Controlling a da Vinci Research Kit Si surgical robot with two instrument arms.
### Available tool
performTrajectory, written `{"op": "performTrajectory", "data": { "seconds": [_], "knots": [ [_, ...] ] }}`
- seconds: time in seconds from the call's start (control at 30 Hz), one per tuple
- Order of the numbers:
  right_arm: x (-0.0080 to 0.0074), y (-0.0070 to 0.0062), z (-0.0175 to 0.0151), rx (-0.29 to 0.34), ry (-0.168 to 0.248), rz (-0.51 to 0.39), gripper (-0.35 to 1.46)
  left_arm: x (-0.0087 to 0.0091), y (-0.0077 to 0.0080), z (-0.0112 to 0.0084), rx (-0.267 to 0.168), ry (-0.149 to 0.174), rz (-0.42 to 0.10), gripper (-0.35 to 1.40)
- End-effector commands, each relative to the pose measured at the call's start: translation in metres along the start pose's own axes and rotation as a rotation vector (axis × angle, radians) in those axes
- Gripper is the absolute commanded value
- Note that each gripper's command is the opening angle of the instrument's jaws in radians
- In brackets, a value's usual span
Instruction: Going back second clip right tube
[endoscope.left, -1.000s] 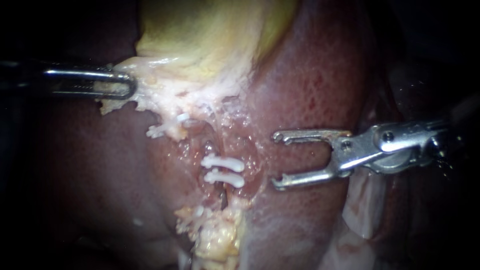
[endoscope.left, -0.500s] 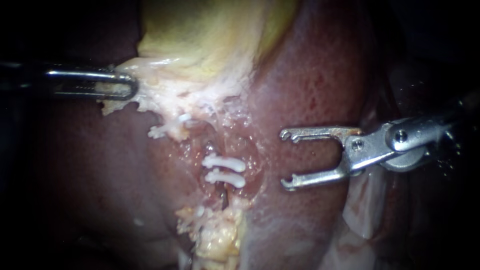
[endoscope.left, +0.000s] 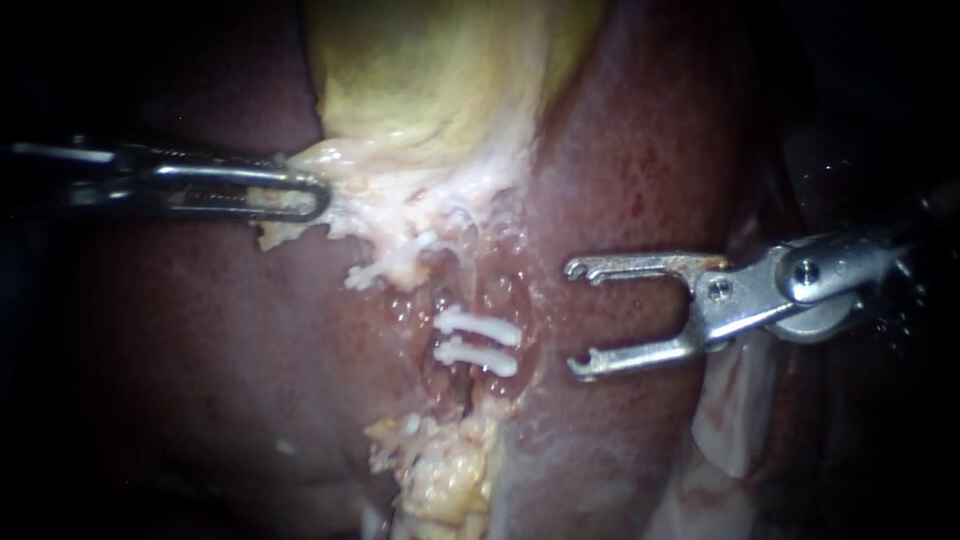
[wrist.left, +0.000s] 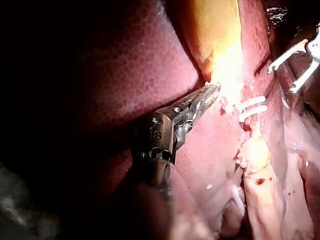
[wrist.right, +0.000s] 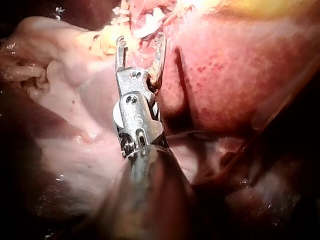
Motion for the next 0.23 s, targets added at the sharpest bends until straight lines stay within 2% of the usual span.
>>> {"op": "performTrajectory", "data": {
  "seconds": [0.03,0.23],
  "knots": [
    [0.0000,0.0000,0.0000,0.000,0.000,0.000,0.50,0.0000,-0.0001,0.0000,-0.001,-0.002,0.000,-0.35],
    [0.0000,0.0000,0.0000,0.000,0.000,0.000,0.50,0.0000,-0.0001,-0.0001,-0.002,-0.003,0.000,-0.35]
  ]
}}
